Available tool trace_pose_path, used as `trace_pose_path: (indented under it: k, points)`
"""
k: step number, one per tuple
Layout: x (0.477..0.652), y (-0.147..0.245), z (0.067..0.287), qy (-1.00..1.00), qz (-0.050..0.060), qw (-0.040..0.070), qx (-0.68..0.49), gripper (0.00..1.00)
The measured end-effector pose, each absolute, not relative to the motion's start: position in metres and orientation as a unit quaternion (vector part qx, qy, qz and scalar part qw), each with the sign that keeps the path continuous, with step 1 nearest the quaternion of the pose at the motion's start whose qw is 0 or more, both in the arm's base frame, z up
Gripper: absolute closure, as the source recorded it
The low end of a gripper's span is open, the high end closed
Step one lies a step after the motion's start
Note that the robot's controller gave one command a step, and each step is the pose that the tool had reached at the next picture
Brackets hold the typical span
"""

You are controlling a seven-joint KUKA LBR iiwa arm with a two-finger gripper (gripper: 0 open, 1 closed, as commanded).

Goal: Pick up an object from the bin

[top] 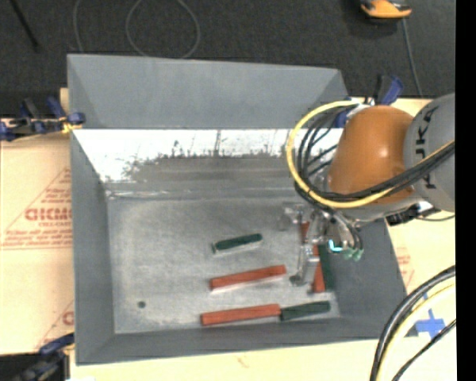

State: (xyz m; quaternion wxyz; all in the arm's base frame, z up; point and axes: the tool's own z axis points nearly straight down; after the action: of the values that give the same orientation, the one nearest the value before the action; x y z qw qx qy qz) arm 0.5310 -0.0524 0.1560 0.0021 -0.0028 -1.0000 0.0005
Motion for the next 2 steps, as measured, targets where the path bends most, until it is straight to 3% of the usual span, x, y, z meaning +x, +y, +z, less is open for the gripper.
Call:
trace_pose_path:
  k: [1,2]
  points:
    - [0.541,-0.028,0.069,-1.0,0.0,-0.003,0.027,0.0]
    - [0.533,0.001,0.101,-1.0,-0.001,-0.003,-0.029,0.0]
